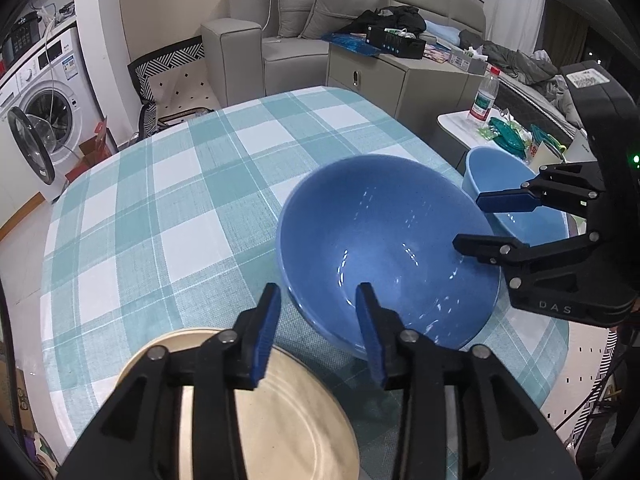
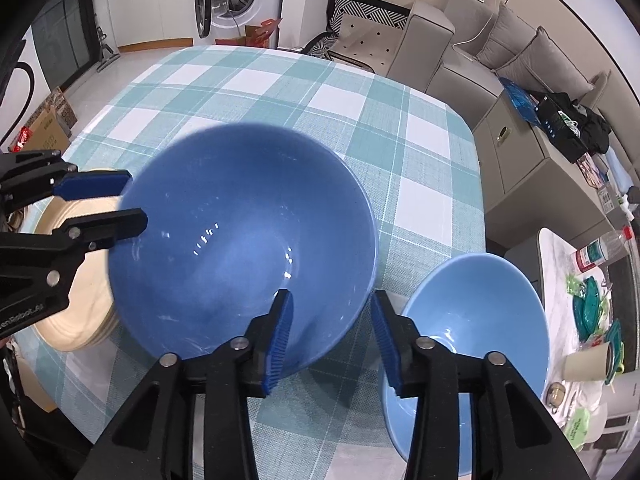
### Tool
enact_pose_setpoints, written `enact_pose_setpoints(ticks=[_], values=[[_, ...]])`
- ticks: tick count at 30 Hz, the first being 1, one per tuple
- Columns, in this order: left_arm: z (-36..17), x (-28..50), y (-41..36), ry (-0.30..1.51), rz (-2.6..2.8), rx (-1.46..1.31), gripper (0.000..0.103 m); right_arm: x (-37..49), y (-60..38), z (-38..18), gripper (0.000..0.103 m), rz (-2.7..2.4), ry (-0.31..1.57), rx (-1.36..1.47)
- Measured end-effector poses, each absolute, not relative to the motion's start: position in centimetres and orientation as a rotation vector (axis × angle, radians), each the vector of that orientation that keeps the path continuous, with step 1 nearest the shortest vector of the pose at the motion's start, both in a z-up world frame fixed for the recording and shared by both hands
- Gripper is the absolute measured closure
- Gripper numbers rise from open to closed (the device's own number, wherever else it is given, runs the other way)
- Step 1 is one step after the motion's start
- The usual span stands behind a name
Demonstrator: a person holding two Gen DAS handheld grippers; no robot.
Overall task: Organize plates and bowls
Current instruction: 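Lower the held dark blue bowl onto the tablecloth beside the plates, then open both tools to release the dark blue bowl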
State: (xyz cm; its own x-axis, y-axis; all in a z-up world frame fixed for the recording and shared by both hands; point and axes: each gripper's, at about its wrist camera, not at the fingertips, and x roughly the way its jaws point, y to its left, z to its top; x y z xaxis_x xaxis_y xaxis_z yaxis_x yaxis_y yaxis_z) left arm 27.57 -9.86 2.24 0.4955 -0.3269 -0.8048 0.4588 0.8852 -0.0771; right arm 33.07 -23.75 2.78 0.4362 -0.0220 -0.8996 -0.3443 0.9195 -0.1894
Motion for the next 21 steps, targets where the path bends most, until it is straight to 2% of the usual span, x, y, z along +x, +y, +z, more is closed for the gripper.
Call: enact_pose_setpoints(ticks=[4,6,7,10,15,18,19,21], values=[[2.8,27.5,-9.7,0.919,-0.482,0.145,0.055,33.0,-24.1,3.3,0.047,0.211,1.086,-0.351],[3.1,27.5,-9.5,0.910,-0.484,0.138,0.054,33.0,-24.4,3.7,0.030,0.211,1.068,-0.328],[3.2,27.5,-9.5,0.903,-0.485,0.137,0.054,32.9,-24.4,3.9,0.026,0.211,1.060,-0.319],[3.3,27.5,-9.5,0.896,-0.485,0.138,0.052,32.7,-24.7,4.3,0.023,0.234,1.041,-0.276],[3.3,27.6,-9.3,0.891,-0.472,0.130,0.050,32.6,-25.1,4.9,0.011,0.268,1.016,-0.208],[3.3,27.7,-9.1,0.884,-0.462,0.119,0.035,32.5,-25.2,5.1,0.006,0.269,0.998,-0.189],[3.4,27.7,-9.0,0.877,-0.459,0.112,0.025,32.5,-25.2,5.2,0.005,0.269,0.992,-0.182],[3.5,27.7,-8.8,0.869,-0.456,0.104,0.024,32.5,-25.3,5.4,0.003,0.269,0.980,-0.167]])
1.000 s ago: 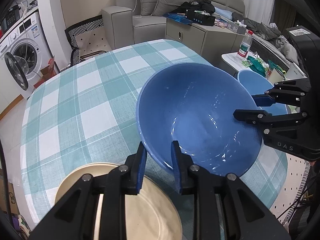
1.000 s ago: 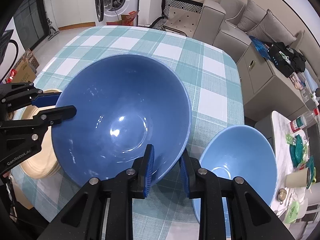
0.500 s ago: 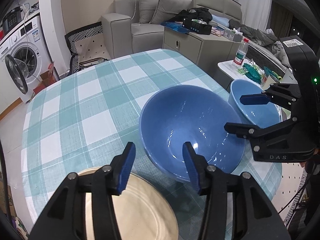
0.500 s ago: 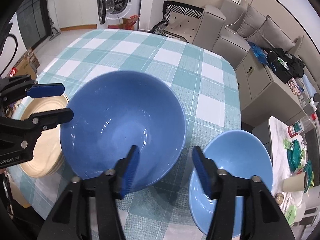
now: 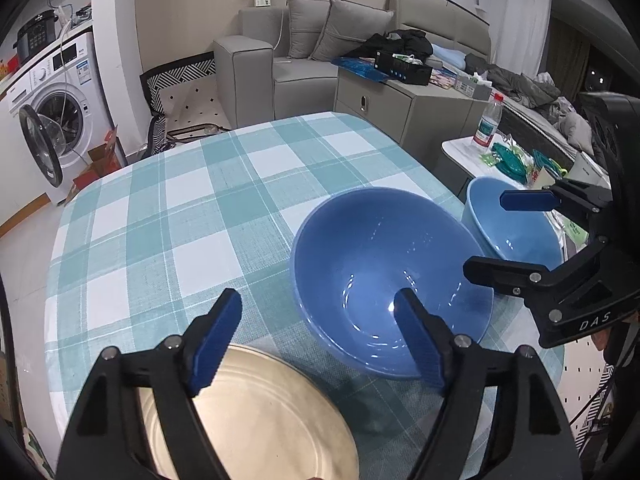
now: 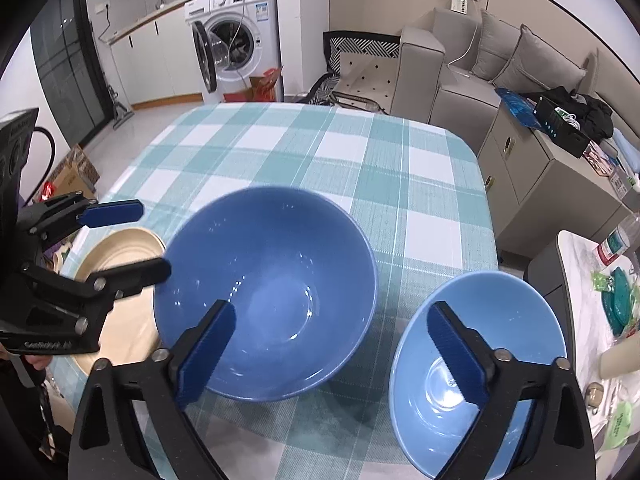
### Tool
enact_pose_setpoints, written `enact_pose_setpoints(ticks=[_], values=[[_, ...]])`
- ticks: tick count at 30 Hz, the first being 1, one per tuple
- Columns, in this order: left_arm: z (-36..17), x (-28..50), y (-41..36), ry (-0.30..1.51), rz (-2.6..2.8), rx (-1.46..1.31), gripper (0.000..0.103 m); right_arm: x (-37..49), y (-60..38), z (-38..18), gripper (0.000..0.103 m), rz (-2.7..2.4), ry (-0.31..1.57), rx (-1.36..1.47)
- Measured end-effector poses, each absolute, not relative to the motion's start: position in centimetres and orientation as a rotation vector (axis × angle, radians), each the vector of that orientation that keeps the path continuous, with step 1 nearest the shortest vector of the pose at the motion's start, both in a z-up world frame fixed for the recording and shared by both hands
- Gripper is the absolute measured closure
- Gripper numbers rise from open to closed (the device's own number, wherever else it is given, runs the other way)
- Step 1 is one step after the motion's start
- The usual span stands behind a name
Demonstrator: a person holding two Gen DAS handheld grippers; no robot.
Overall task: Organize plates and bowls
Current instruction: 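Open both tools to release the dark blue bowl, then move both open tools to the rim of the light blue bowl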
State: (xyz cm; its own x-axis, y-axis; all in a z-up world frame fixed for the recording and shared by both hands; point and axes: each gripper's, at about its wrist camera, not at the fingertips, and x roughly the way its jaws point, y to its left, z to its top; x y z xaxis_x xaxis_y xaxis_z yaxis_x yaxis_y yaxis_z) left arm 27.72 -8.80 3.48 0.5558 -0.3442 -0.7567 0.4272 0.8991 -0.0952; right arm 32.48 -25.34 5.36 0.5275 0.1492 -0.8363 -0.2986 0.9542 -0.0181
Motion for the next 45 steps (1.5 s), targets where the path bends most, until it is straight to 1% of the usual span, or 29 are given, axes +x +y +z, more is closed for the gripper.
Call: enact_pose_setpoints(ticks=[1,2,3,4,14,23,45], values=[[3.5,27.7,-8.8,0.870,-0.457,0.104,0.020,32.5,-25.4,5.4,0.003,0.272,0.976,-0.158],[3.5,27.7,-8.7,0.869,-0.454,0.102,0.009,32.5,-25.5,5.5,0.002,0.275,0.971,-0.151],[3.6,27.7,-8.7,0.863,-0.452,0.100,0.003,32.4,-25.6,5.6,0.002,0.278,0.964,-0.144],[3.7,27.6,-8.6,0.852,-0.451,0.097,0.000,32.4,-25.7,5.7,0.001,0.281,0.957,-0.135],[4.5,27.0,-9.0,0.822,-0.459,0.100,0.000,31.4,-26.7,6.6,0.001,0.267,0.925,-0.101],[5.2,26.7,-10.3,0.808,-0.473,0.103,0.000,29.4,-29.6,8.1,0.001,0.222,0.884,-0.049],[6.4,26.3,-17.2,0.793,-0.569,0.169,0.000,24.7,-37.1,8.6,0.001,0.087,0.878,0.040]])
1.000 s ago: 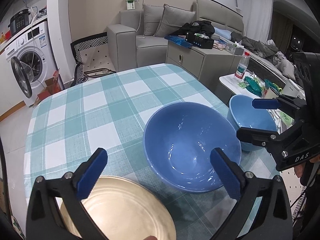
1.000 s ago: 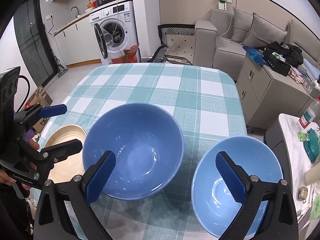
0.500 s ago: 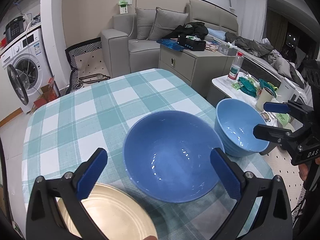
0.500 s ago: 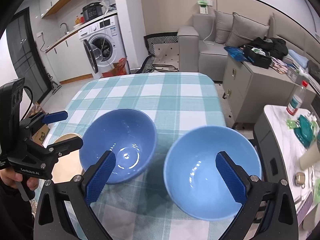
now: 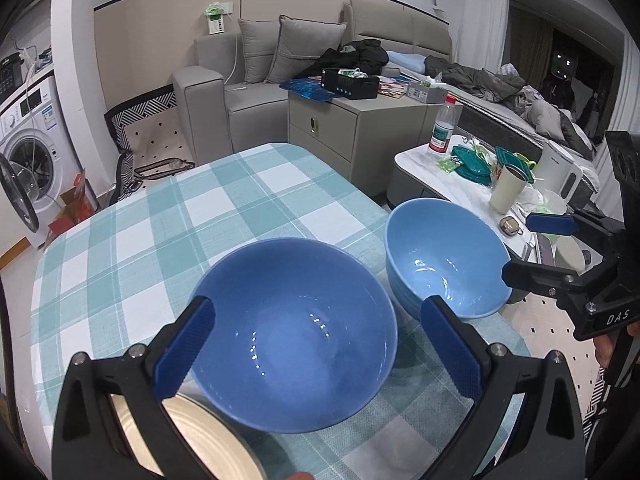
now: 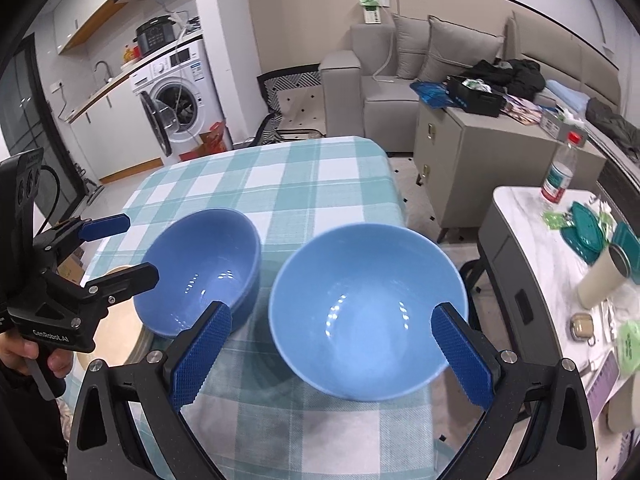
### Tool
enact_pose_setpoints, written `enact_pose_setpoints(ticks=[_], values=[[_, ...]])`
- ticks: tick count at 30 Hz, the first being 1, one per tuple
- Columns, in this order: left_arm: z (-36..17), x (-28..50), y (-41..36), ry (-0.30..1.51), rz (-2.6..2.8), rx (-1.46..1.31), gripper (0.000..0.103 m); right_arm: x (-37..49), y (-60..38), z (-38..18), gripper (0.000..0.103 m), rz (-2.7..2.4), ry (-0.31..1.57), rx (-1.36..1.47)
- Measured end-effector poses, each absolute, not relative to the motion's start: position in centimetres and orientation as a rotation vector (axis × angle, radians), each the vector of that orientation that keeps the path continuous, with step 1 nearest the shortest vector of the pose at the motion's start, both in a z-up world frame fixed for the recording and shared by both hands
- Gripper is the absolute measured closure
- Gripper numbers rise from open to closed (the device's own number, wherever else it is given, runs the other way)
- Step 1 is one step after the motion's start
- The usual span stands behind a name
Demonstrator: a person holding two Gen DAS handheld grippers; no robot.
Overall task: Organize plates and bowls
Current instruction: 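Move both open tools to the rim of the light blue bowl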
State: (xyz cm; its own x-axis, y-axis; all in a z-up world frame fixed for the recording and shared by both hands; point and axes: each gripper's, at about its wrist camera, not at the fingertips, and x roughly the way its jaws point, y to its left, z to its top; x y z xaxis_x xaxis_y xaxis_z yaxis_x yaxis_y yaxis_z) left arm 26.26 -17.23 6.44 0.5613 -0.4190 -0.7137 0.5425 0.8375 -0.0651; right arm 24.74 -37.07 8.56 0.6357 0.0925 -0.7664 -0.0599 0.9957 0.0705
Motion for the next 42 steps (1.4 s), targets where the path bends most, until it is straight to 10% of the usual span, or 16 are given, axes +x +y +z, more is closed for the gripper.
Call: enact_pose_setpoints(ticks=[42], values=[[3.8,29.7,-26.9,0.854,-0.730,0.278,0.009,25.5,-43.1,3.3,0.001,-0.033,0.946,0.147]])
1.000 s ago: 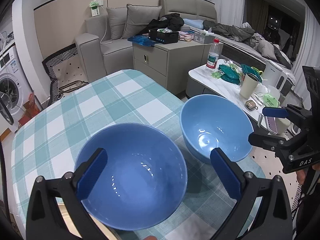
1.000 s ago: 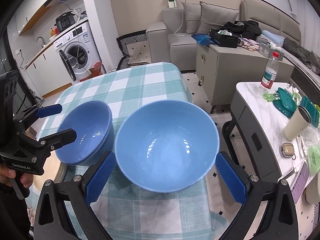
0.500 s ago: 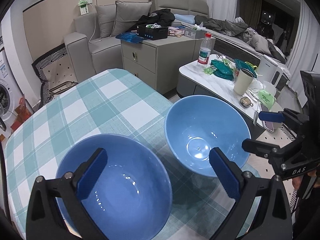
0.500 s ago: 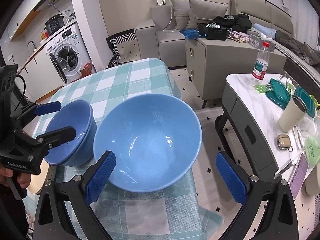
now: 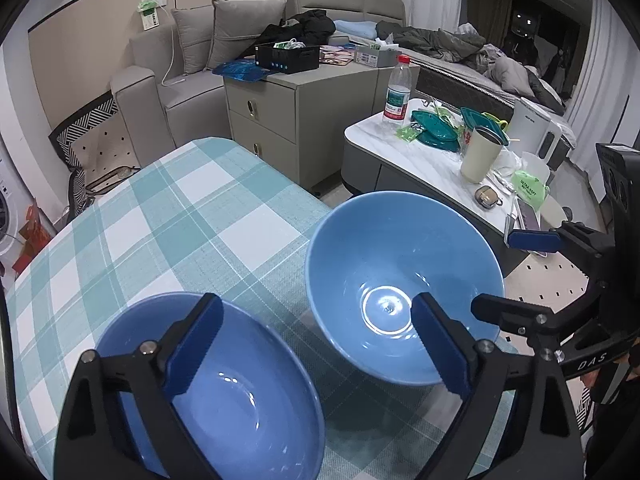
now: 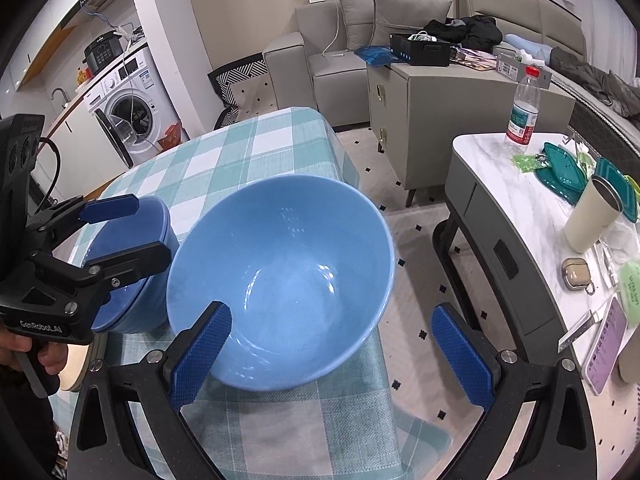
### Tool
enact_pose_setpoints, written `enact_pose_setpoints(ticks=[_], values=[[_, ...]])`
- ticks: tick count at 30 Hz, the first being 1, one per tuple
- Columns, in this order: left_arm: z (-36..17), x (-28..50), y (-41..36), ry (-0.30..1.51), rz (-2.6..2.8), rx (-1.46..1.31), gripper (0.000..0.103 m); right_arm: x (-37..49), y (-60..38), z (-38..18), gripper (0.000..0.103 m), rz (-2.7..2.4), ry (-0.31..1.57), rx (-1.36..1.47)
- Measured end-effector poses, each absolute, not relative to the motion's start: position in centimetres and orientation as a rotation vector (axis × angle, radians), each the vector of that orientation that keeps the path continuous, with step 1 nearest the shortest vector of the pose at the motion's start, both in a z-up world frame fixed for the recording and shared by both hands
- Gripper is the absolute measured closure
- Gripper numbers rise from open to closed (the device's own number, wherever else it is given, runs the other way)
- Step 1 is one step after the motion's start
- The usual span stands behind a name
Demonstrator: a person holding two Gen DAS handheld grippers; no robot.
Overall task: Organize plates and bowls
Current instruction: 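Move both open tools to the rim of the light blue bowl, then close both tools on the rim of the light blue bowl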
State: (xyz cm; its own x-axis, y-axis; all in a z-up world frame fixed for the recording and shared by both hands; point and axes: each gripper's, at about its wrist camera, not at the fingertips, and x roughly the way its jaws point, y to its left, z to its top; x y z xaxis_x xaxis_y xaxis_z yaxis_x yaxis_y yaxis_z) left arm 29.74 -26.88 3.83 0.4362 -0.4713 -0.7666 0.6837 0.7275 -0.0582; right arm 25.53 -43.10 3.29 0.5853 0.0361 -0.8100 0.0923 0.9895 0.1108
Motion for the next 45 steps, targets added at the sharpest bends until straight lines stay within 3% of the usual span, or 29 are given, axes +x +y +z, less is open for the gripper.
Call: enact_pose_setpoints(ticks=[22,32,37,45], values=[[1.4,31.9,-29.3,0.945,-0.761,0.308,0.024,27.4,-43.3,2.1,0.001,-0.024,0.979,0.157],[0.3,32.0,-30.2,0.984,-0.775,0.331,0.050,27.8,-43.6,1.5,0.001,-0.032,0.996,0.157],[0.1,31.9,-30.4,0.982,-0.767,0.349,0.054,27.6,-43.7,1.4,0.002,-0.010,1.000,0.174],[0.0,31.6,-30.5,0.978,-0.756,0.358,0.062,27.4,-43.5,1.2,0.014,0.013,1.010,0.171]])
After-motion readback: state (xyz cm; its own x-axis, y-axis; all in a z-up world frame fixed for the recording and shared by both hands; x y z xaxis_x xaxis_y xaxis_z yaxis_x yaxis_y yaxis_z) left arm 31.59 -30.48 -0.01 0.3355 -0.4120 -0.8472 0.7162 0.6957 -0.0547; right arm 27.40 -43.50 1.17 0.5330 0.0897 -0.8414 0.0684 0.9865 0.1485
